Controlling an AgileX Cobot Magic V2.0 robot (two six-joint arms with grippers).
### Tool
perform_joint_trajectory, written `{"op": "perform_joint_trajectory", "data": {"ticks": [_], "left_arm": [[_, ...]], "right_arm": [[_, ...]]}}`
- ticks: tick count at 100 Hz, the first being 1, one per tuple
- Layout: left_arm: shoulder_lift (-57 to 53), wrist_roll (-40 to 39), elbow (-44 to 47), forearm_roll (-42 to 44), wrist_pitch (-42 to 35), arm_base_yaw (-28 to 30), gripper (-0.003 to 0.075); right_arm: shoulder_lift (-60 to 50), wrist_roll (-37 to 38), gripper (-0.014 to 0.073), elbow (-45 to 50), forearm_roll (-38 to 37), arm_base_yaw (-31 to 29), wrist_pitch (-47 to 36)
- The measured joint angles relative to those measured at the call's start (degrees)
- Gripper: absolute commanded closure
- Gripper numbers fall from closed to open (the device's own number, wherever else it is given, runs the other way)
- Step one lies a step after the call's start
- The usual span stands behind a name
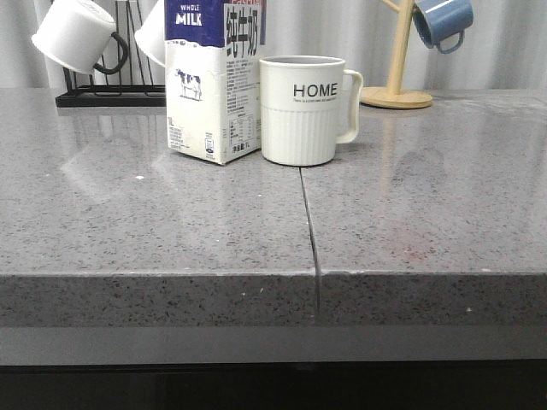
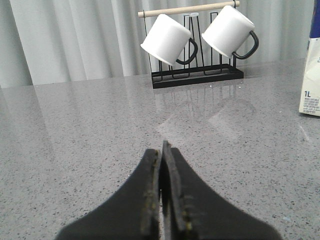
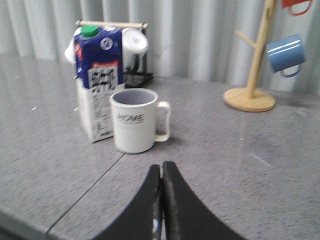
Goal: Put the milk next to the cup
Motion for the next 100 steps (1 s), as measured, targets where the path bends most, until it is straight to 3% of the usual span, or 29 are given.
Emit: {"op": "perform_joint_trajectory", "data": {"ticks": [19,42,59,100], "left_arm": [[0.0,0.0,0.0,0.0,0.0,0.0,0.0741],[0.0,0.0,0.0,0.0,0.0,0.0,0.0741],[0.0,0.0,0.0,0.0,0.1,0.0,0.0741],[0.0,0.0,0.0,0.0,0.1,0.0,0.0741]], "right_arm": [[0.0,0.0,0.0629,6.6,0.0,-10.8,-9.2],[-1.6,0.0,0.0629,16.6,0.0,-22.1,-11.3],[-7.1,0.0,0.0629,21.9,0.0,-23.5,-11.3],[-7.8,0.0,0.0629,22.2,-0.1,-23.5,-11.7]]}}
